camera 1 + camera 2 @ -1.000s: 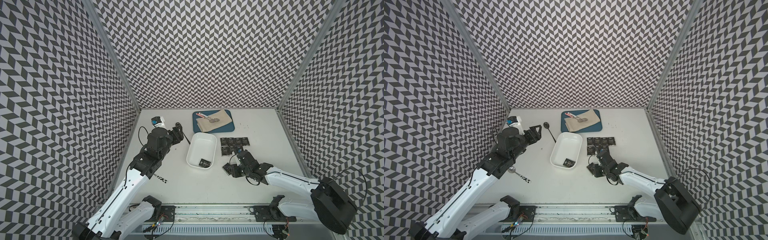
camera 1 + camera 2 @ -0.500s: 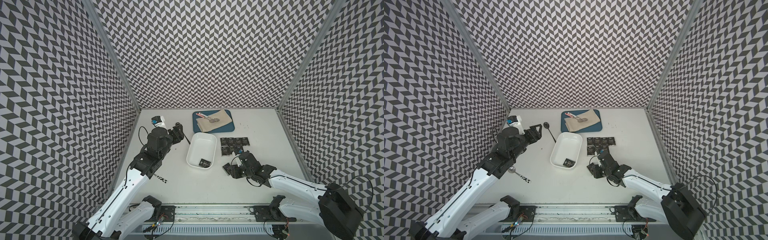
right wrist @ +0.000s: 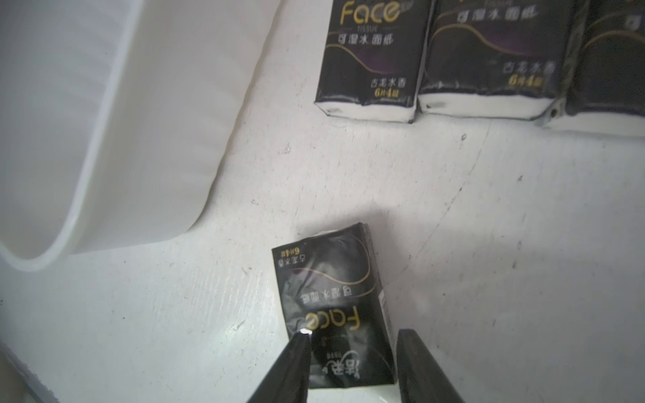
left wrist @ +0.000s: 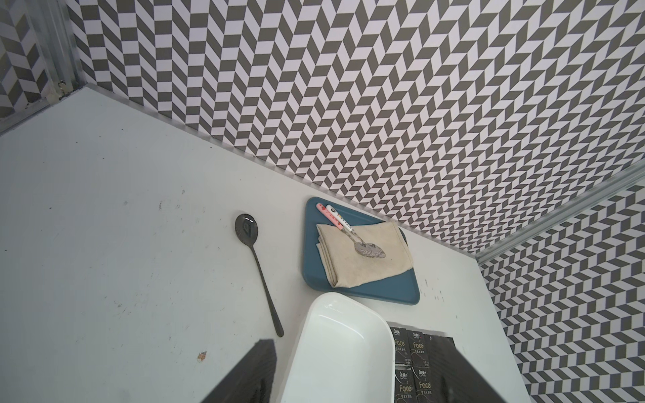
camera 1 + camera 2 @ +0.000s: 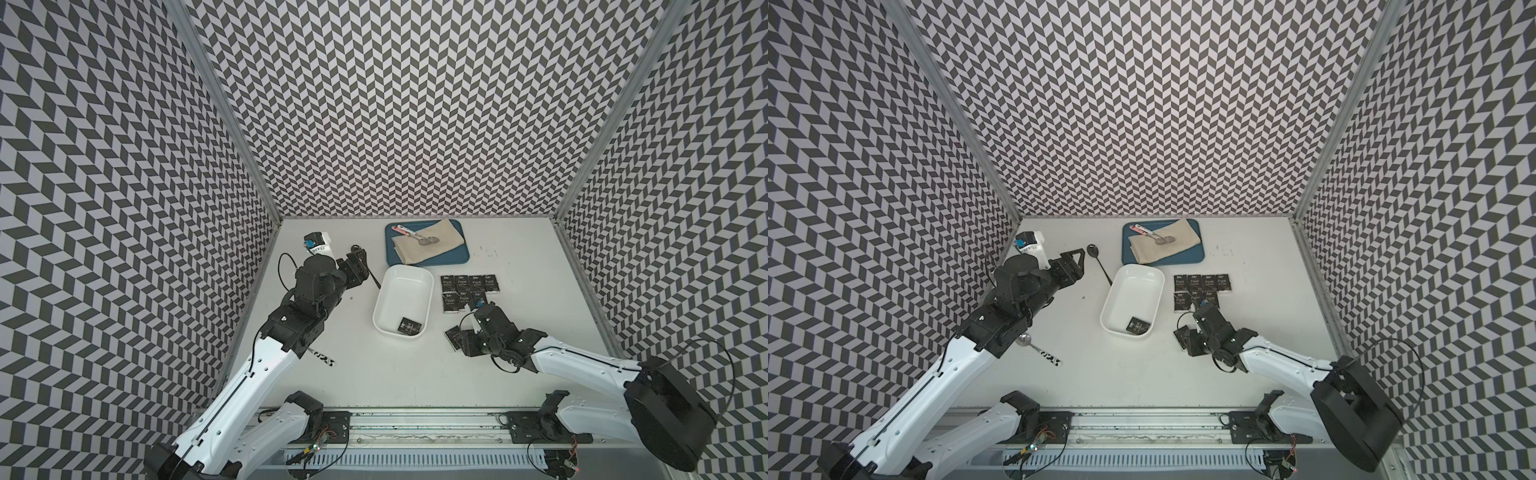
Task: Take the pocket tissues out of the storage box
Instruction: Place the pocket tissues at the center of the board.
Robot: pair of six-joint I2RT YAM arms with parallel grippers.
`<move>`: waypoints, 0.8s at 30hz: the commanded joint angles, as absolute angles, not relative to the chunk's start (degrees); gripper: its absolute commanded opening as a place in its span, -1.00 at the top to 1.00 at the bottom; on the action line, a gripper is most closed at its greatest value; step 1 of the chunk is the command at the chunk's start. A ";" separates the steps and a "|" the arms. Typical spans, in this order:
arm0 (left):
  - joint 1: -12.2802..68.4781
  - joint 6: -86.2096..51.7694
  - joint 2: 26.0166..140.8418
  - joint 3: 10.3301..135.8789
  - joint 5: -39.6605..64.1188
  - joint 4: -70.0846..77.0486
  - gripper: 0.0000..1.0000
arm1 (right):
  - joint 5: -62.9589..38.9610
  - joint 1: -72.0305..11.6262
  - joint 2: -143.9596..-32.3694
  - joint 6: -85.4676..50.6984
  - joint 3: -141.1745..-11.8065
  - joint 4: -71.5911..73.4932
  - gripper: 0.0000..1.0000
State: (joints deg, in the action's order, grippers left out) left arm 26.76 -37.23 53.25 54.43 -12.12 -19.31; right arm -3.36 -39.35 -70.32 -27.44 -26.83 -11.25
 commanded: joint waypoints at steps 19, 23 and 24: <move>27.15 -37.54 52.74 53.80 -12.44 -18.54 -0.48 | -6.89 -39.90 -65.11 -27.42 -24.64 -7.89 0.15; 27.16 -37.53 52.68 53.92 -12.44 -18.46 -0.48 | -1.82 -39.81 -62.77 -27.78 -26.76 -10.57 0.12; 27.16 -37.53 52.82 53.92 -12.31 -18.36 -0.48 | -1.16 -39.73 -62.67 -27.33 -27.13 -10.64 0.11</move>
